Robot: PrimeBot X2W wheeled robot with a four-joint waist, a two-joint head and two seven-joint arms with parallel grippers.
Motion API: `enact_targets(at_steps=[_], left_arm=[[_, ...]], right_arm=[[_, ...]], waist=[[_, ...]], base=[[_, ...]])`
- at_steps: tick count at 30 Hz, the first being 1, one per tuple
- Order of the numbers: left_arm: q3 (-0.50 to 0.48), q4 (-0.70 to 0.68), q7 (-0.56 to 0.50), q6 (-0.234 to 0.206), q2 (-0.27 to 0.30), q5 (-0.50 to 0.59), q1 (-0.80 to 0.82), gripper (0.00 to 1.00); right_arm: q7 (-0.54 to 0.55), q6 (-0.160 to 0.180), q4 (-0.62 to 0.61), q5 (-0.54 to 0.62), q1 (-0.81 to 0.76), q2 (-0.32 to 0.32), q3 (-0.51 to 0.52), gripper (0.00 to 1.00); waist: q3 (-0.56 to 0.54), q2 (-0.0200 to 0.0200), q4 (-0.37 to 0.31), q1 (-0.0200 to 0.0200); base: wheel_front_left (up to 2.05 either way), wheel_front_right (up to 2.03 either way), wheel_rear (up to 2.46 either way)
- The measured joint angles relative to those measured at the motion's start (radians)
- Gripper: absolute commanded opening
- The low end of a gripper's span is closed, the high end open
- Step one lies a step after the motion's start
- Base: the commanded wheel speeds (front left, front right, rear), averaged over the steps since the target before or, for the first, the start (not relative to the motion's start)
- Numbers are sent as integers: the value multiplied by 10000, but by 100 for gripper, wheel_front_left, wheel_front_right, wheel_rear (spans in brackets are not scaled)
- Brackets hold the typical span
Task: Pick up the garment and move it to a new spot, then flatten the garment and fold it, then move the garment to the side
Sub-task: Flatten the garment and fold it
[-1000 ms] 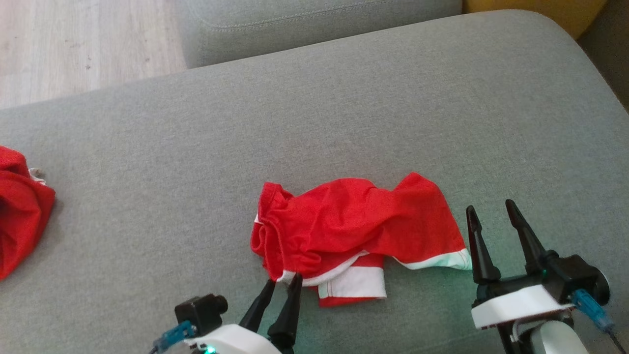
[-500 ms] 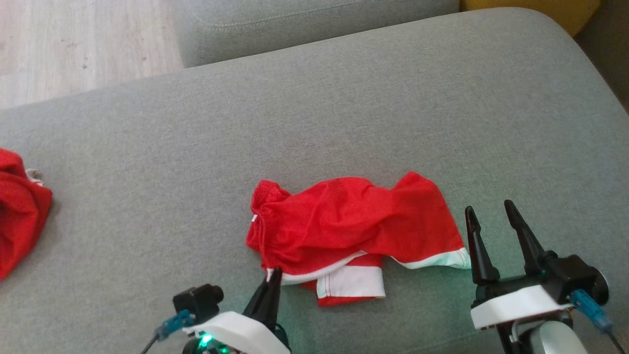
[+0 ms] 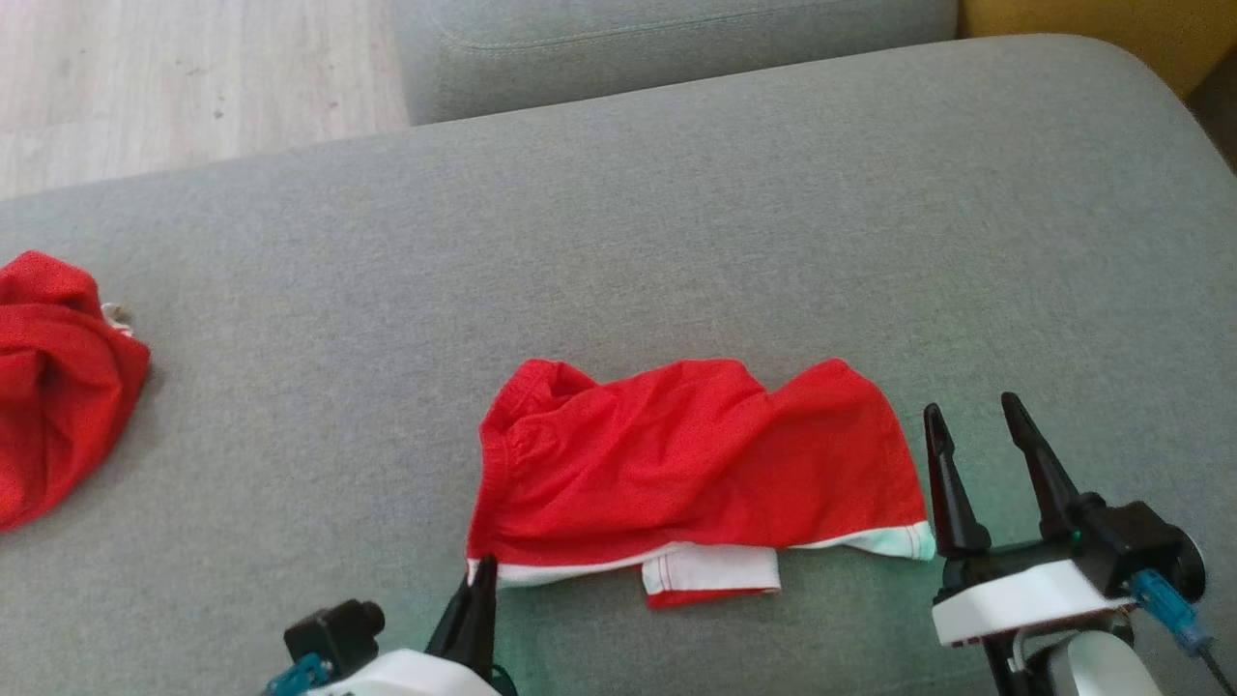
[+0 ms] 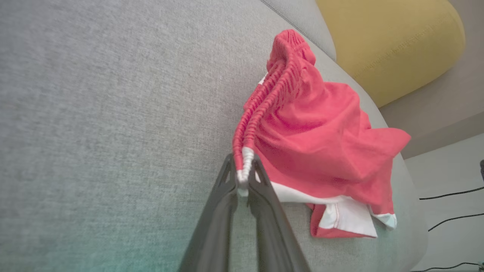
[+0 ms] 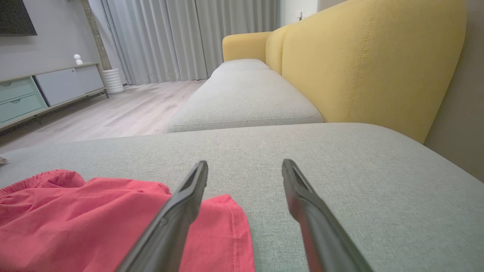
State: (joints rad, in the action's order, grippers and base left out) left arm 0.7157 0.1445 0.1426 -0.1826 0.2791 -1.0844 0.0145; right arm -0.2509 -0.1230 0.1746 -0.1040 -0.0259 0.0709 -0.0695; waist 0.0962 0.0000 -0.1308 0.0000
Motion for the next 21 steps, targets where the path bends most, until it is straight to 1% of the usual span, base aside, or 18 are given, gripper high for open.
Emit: enact_targets(at_steps=[1, 2, 3, 6, 9, 13, 17, 18, 21], left_arm=[[-23, -19, 58, -33, 0, 0, -1, 15], [-44, -38, 96, -33, 0, 0, -2, 47], [-44, -59, 98, -35, 10, 2, -6, 100], [-8, -125, 159, -31, 75, 100, -23, 100], [21, -253, 453, -71, 286, 520, -44, 100], [29, -460, 865, -397, 623, 1569, -197, 100], [-130, -506, 1058, -698, 700, 2738, -405, 100], [-247, -508, 1060, -794, 696, 3099, -458, 100], [-1026, -798, 1066, -857, 564, 4268, -611, 100]], right_arm=[[0, 0, 0, 0, 0, 2, -2, 100], [0, 0, 0, 0, 0, 2, -4, 100], [0, -2, 0, 0, 0, 4, -4, 100], [0, 0, 0, 0, -1, 6, -6, 100], [0, 0, -2, 2, -6, 8, -12, 100], [0, 0, -46, 75, -77, 56, 44, 100], [0, 0, -253, 178, -86, 102, 278, 100], [0, -2, -293, 221, -96, 121, 341, 100], [0, 0, -314, 472, -219, 309, 410, 100]], waist=[[-11, 0, 32, 0], [-22, 0, 58, 0], [-35, 0, 79, 0], [-61, 0, 106, 0], [-109, 0, 112, 0], [-140, 0, 131, 0], [-219, 0, 199, 0], [-250, 0, 224, 0], [-369, 0, 324, 0]], base=[[0, 0, 0], [0, 0, 0], [0, 0, 0], [0, 0, 0], [0, 0, 0], [0, 0, 0], [0, 0, 0], [0, 0, 0], [0, 0, 0]])
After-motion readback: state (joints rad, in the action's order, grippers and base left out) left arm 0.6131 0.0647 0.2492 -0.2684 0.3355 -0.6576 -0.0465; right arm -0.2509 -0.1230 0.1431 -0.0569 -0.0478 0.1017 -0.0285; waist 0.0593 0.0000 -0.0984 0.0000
